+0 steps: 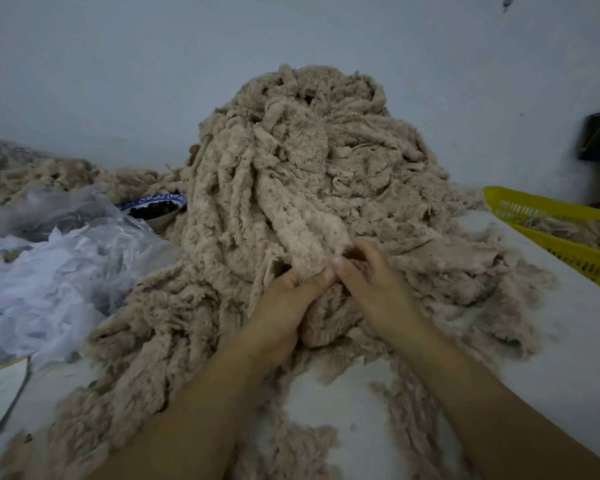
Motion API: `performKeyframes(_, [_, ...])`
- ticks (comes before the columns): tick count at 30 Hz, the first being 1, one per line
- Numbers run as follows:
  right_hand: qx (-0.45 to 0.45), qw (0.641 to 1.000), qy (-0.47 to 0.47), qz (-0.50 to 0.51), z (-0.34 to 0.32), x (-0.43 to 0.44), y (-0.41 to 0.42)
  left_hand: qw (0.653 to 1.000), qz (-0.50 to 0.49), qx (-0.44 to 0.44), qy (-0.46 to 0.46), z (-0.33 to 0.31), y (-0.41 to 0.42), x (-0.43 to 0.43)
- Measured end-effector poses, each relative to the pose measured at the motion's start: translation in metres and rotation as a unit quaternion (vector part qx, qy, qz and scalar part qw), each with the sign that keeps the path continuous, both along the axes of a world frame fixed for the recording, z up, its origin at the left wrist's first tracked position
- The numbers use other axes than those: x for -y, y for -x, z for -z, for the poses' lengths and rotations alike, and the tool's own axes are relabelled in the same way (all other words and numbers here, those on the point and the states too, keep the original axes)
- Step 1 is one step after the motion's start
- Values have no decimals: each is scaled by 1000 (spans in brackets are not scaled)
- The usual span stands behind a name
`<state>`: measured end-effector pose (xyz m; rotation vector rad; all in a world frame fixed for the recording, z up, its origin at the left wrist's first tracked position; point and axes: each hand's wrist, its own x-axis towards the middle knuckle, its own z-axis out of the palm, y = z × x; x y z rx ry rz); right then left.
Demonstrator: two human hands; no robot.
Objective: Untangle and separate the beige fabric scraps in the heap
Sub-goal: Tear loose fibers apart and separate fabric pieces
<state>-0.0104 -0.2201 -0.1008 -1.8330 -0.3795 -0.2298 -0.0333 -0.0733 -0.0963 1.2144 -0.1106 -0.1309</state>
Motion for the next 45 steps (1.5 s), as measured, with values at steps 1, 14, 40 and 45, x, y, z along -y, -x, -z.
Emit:
performKeyframes(1, [4,1000,19,5,2,1,-3,1000,4,5,-22,1,1,2])
performKeyframes(14, [-72,916,-339,202,-8,51,-28,948,-257,-47,183,-16,-18,-45])
performKeyframes(40, [-37,972,197,-124,-9,6,14,969,-108,-11,221,-16,-11,-29])
performKeyframes(45, [74,953,263,133,-15,15,6,937,-100,-20,335,-16,-13,-35])
